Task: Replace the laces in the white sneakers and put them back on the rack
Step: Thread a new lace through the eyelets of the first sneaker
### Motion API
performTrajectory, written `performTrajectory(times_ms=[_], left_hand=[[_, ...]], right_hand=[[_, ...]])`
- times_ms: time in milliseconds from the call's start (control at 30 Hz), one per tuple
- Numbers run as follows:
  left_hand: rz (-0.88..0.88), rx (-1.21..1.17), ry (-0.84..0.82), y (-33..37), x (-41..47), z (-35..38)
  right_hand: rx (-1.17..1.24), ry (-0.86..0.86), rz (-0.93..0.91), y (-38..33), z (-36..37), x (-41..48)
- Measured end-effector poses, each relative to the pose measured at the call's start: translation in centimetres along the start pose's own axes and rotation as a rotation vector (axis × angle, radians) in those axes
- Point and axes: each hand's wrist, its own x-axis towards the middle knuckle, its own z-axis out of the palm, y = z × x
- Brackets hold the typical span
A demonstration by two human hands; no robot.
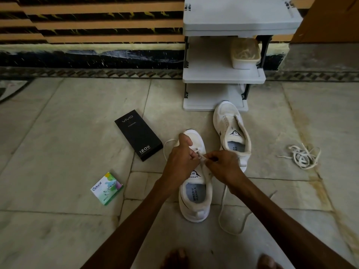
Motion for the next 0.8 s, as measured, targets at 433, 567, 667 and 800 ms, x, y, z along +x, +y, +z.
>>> performTrajectory(times_ms=[433, 567, 667, 800], left_hand=[[-0.199, -0.195, 0.1, 0.2, 0.0, 0.8], [-0.375, -0.413, 0.119, 0.9, 0.0, 0.5], [-0.425, -0.479, 0.024, 0.8, 0.2, -0.3], [-0.407, -0.417, -0.098, 0.9, 0.5, -0.8]], right_hand=[[-0.038, 0.031, -0.177, 0.9, -0.3, 0.3], [-0.013, 0.15, -0.188, 1.0, 0.6, 0.3], [-0.044, 0.179, -0.227, 0.7, 1.1, 0.5], [-0.289, 0.169, -0.28, -0.2, 0.6, 0.9]])
